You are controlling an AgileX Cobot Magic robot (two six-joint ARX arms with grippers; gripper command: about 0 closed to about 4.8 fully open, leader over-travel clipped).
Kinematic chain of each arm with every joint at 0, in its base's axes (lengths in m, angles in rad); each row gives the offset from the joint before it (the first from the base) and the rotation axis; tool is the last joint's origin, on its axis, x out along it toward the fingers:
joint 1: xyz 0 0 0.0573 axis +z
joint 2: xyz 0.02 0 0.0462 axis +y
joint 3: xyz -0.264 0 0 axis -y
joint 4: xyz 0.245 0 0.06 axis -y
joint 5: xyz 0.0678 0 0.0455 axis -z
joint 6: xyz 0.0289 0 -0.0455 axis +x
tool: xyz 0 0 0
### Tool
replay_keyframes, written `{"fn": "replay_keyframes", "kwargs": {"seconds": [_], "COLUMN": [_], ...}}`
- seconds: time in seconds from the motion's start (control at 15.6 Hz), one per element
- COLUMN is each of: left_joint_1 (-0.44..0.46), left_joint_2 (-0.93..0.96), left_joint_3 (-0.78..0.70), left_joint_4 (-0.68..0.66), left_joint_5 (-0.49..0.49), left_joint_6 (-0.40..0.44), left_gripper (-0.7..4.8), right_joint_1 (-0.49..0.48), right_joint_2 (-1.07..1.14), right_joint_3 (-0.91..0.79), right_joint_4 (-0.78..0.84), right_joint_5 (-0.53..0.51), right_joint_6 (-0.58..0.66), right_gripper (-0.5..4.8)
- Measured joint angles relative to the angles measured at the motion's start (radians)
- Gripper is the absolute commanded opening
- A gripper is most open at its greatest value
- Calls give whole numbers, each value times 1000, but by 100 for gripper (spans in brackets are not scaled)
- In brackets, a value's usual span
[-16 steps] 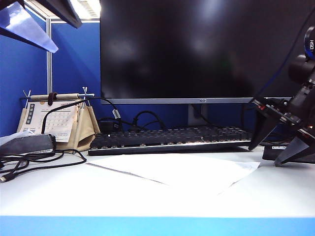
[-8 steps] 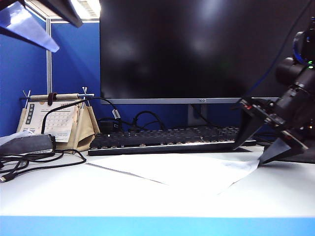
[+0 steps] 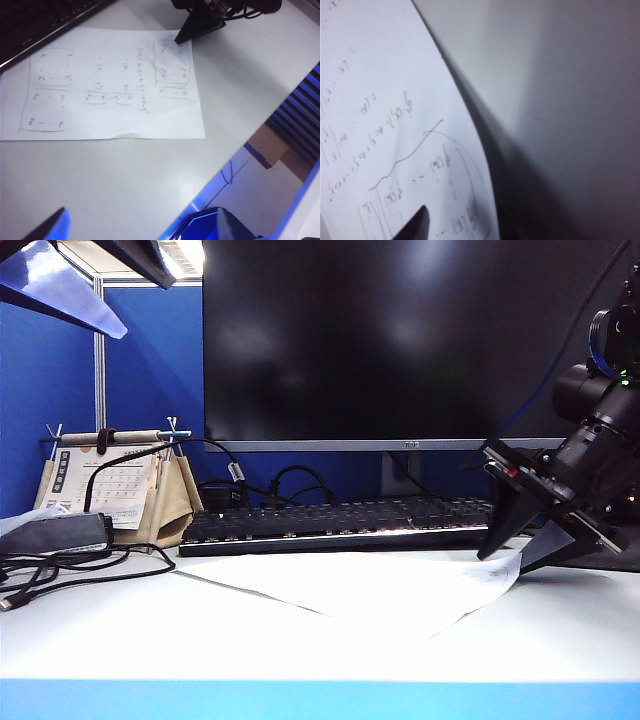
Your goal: Put a wrinkled paper upside down.
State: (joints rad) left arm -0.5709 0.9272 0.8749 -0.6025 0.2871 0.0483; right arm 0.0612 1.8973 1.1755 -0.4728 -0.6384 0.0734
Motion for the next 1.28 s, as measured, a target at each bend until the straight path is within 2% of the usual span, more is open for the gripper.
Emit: {"fn": "replay_keyframes", "kwargs": {"seconds": [0.06, 0.13, 0.51, 0.64, 1.09, 1.28], "left_joint_1": [0, 0, 0, 0, 0, 0], "left_joint_2": [0, 0, 0, 0, 0, 0], "left_joint_3": [0, 0, 0, 0, 0, 0], "left_joint_4": [0, 0, 0, 0, 20, 23], "left_joint_5": [0, 0, 0, 0, 0, -1], "left_joint_6": [0, 0, 0, 0, 0, 0], "left_gripper": [390, 390, 390, 390, 390, 390], "right_joint_1": [0, 0, 0, 0, 0, 0], "right_joint_2": [0, 0, -1, -39, -429, -566], "right_joint_3": [0, 0, 0, -3, -5, -1], "right_joint_4": [0, 1, 2, -42, -125, -118], "right_joint_5": [0, 0, 9, 23, 207, 244], "right_joint_6": [1, 1, 0, -16, -42, -46], "right_gripper": [35, -3, -8, -8, -8, -8]}}
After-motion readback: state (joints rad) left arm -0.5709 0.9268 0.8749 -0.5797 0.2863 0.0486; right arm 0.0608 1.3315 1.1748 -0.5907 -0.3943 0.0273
